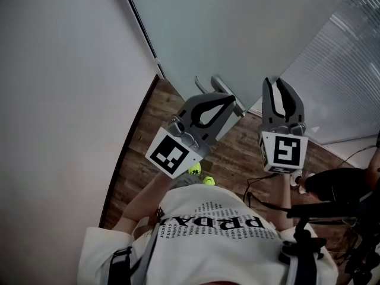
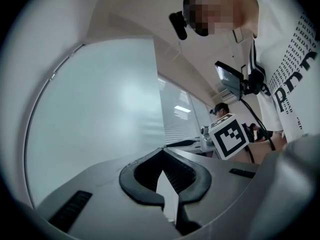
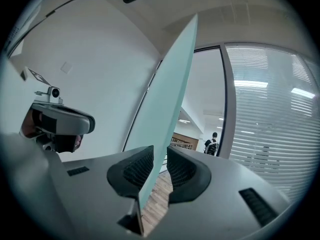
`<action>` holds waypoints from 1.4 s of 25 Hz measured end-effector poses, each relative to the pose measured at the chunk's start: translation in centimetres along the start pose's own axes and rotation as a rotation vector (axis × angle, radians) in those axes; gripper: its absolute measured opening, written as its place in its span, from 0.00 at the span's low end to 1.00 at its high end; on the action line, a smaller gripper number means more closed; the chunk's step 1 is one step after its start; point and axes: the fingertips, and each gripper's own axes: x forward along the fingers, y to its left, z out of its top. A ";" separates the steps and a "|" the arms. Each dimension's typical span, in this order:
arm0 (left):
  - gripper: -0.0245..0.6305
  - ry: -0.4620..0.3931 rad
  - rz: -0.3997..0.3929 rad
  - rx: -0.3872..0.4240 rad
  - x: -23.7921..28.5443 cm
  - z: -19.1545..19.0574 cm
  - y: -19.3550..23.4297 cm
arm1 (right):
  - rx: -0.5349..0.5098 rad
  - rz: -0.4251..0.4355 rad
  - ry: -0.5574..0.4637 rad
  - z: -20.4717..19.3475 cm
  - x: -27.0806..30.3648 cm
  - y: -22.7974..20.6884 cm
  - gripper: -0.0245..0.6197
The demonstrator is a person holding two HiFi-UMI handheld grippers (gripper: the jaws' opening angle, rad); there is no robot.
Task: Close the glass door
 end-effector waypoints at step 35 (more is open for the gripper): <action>0.03 0.055 0.038 -0.006 -0.6 -1.1 0.4 | 0.019 0.016 -0.002 -0.5 0.5 -0.9 0.13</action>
